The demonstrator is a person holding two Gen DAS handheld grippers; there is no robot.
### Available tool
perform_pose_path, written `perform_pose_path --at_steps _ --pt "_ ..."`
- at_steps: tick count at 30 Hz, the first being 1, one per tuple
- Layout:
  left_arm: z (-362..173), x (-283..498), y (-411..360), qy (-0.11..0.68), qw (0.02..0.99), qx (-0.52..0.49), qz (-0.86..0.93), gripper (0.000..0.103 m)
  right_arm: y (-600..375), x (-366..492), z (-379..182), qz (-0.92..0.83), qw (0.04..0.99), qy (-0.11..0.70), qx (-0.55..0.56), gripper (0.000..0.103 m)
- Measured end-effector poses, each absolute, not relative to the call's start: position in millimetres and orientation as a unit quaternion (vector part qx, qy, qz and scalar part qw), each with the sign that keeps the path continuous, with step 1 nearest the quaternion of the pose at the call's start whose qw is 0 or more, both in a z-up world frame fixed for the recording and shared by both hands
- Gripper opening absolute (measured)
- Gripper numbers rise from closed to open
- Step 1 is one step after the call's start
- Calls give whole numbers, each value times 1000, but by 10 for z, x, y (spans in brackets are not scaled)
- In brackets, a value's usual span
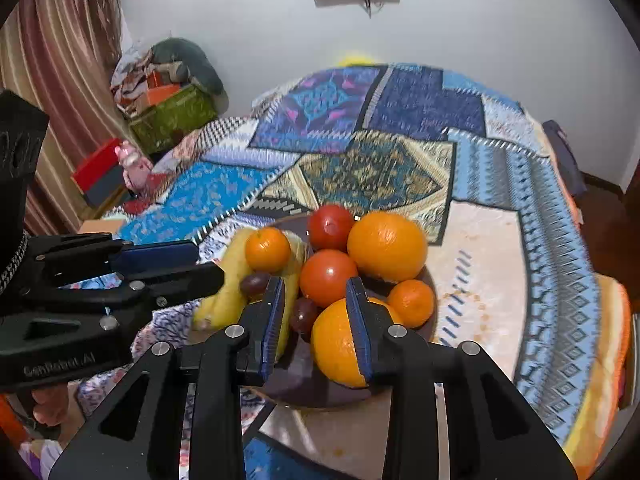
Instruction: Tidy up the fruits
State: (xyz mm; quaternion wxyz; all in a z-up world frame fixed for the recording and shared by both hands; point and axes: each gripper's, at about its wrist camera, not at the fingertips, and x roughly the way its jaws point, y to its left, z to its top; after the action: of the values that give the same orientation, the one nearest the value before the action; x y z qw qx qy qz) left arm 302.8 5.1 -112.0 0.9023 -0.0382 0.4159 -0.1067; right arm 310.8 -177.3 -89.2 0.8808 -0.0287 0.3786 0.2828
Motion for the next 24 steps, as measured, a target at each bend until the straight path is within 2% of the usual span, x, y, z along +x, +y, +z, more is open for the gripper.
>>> perform_pose_path --at_steps 9,18,21,24 --pt "-372 2320 108 320 942 -44 -91 31 -1980 2543 -241 272 912 308 0 30" --pt "237 1368 40 200 976 -25 -76 32 -2075 1816 269 259 939 226 6 38" --pt "341 1091 7 173 982 -22 -75 36 -2093 1596 366 254 946 204 8 41" --pt "404 868 -7 153 985 -26 -77 42 -2124 1432 421 245 952 183 10 48"
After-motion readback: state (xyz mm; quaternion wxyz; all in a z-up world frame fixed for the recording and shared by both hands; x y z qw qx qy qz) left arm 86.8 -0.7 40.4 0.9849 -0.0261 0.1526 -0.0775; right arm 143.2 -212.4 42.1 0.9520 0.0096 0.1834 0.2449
